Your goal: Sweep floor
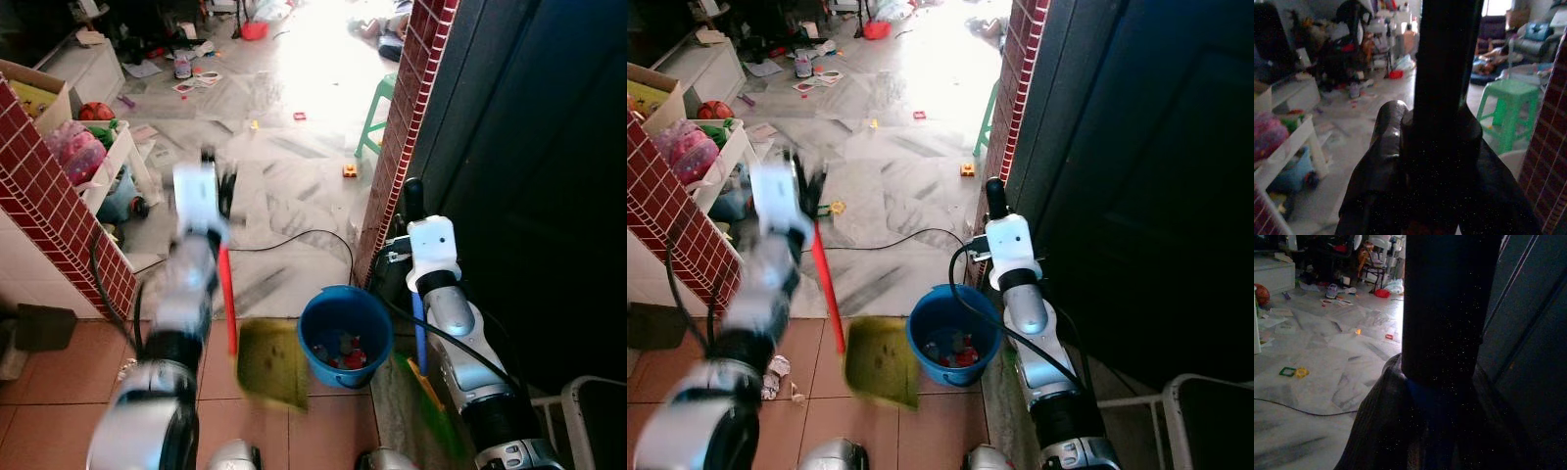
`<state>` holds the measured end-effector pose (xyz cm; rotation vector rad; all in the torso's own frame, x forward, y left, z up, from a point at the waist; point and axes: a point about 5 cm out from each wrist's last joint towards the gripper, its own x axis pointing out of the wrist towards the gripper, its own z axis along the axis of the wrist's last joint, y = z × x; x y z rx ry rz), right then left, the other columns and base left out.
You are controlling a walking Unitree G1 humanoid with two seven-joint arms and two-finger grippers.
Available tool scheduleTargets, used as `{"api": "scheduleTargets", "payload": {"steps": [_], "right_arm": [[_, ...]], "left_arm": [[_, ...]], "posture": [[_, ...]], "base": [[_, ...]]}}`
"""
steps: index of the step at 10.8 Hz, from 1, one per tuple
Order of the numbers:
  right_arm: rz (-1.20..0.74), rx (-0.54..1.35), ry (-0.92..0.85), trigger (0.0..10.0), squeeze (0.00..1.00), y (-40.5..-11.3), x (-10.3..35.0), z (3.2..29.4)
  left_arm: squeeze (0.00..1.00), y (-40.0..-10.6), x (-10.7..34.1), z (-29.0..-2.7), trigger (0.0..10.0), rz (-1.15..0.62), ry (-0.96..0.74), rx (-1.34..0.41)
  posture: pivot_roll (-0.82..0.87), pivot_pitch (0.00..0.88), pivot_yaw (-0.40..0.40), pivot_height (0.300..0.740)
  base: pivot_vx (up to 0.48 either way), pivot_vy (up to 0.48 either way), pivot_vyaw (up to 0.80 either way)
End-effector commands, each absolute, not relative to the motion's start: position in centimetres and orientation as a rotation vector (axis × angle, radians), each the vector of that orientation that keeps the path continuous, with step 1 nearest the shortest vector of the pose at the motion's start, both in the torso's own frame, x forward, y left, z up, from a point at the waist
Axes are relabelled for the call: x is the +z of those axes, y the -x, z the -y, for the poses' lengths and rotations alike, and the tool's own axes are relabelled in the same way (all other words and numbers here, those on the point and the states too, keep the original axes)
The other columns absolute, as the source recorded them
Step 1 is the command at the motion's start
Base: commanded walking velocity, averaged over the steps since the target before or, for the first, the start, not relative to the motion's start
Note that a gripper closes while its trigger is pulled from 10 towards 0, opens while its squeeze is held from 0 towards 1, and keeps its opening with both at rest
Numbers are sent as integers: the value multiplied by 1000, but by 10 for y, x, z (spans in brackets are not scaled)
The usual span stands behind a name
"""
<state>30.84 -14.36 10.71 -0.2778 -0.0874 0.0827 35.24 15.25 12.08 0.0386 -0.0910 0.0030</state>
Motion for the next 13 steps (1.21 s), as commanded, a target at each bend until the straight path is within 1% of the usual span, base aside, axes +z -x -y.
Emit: {"api": "scheduleTargets", "payload": {"steps": [1, 2, 3, 5, 6, 7, 8, 9, 10, 11, 13], "right_arm": [[105, 93, 279, 10000, 0, -312, 113, 141], [86, 116, 277, 10000, 0, -312, 111, 136], [93, 158, 287, 10000, 0, -311, 111, 129], [73, 155, 276, 10000, 0, -312, 106, 128], [70, 157, 275, 10000, 0, -314, 106, 129], [67, 161, 275, 10000, 0, -315, 106, 129], [58, 165, 272, 10000, 0, -315, 105, 130], [55, 169, 274, 10000, 0, -315, 104, 130], [51, 178, 275, 10000, 0, -315, 103, 130], [46, 181, 273, 10000, 0, -315, 102, 130], [55, 171, 267, 10000, 0, -316, 103, 132]], "left_arm": [[0, -353, 126, -151, 10000, 128, -33, 5], [0, -347, 113, -150, 10000, 78, -4, 3], [0, -340, 106, -150, 10000, 19, 27, 15], [0, -325, 95, -152, 10000, -91, 67, 21], [0, -317, 91, -150, 10000, -160, 125, 11], [0, -314, 91, -149, 10000, -185, 93, 2], [0, -310, 86, -145, 10000, -283, 141, 0], [0, -303, 86, -143, 10000, -324, 156, -21], [0, -300, 88, -141, 10000, -329, 153, -32], [0, -300, 90, -142, 10000, -298, 144, -21], [0, -306, 105, -147, 10000, -183, 79, 2]], "posture": [[-41, 0, -15, 740], [-40, 0, -31, 740], [-30, 0, -24, 740], [-27, 0, 3, 740], [-25, 0, 14, 740], [-21, 0, 19, 740], [-15, 0, 26, 740], [-22, 0, 23, 740], [-21, 0, 20, 740], [-21, 0, 17, 740], [-27, 0, 17, 740]], "base": [[0, 0, 0], [0, 0, 0], [0, 0, 0], [0, 0, 0], [0, 0, 0], [0, 0, 0], [0, 0, 0], [0, 0, 0], [0, 0, 0], [0, 0, 0], [0, 0, 0]]}}
